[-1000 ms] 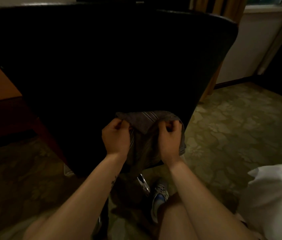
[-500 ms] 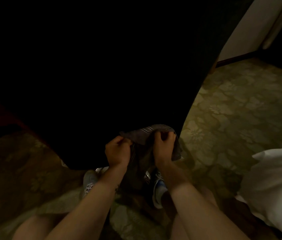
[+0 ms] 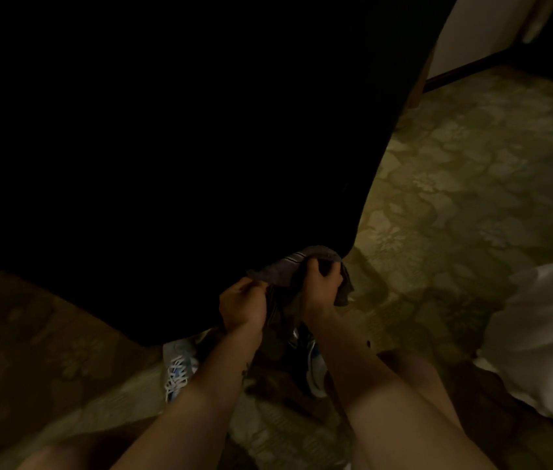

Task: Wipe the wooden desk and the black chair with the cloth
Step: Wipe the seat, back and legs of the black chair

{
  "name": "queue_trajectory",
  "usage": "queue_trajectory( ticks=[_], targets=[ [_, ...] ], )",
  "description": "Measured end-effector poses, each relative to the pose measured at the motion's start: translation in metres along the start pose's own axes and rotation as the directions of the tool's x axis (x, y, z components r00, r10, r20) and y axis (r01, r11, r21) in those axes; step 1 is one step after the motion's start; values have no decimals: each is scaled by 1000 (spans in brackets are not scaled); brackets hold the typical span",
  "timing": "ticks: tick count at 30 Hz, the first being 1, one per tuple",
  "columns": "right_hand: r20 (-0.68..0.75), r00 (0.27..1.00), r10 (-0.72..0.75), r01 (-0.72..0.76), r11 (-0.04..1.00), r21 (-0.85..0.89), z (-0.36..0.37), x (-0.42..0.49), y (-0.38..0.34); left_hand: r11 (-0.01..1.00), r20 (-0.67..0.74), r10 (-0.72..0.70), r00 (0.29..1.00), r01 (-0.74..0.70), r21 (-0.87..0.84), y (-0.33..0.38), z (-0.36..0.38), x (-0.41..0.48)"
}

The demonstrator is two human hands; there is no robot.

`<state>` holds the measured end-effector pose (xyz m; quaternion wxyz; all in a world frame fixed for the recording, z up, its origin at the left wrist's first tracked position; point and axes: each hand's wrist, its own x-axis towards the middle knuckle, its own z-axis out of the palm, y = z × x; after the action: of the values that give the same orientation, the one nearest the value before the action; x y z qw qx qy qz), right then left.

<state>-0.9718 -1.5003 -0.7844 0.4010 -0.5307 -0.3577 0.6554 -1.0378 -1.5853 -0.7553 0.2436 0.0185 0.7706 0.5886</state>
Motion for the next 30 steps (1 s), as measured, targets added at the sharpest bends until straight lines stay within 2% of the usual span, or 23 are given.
queue_trajectory(
  ticks=[5, 9, 12, 14, 17, 20, 22, 26, 30],
  targets=[
    [126, 965, 230, -257, 926, 275, 0, 5, 4, 998, -30, 28, 999, -26, 53, -8, 11, 1],
    [232, 902, 364, -419, 869, 265, 6, 7, 18, 998, -33, 28, 999, -25, 63, -9, 13, 0],
    [287, 869, 402, -463, 866, 190, 11, 44, 97, 995, -51, 20, 998, -15, 101, -12, 12, 0],
    [336, 838, 430, -502, 850, 163, 15, 46, 113, 995, -65, -16, 998, 22, 96, -15, 10, 4],
    [354, 833, 424, -497, 856, 143, 11, 25, 97, 993, -76, -49, 996, 57, 101, -17, 6, 10],
    [419, 816, 398, -509, 838, 196, 12, 10, 66, 992, -68, -82, 994, 88, 92, -19, 3, 13],
    [416, 810, 414, -526, 826, 201, 12, -10, 40, 982, -95, -150, 984, 159, 104, -25, -2, 16],
    [466, 756, 459, -600, 771, 214, 11, -30, 30, 955, -122, -275, 954, 286, 77, -47, -13, 24],
    [408, 749, 522, -629, 753, 192, 16, -41, 21, 953, -132, -280, 951, 292, 84, -53, -20, 32]
  ],
)
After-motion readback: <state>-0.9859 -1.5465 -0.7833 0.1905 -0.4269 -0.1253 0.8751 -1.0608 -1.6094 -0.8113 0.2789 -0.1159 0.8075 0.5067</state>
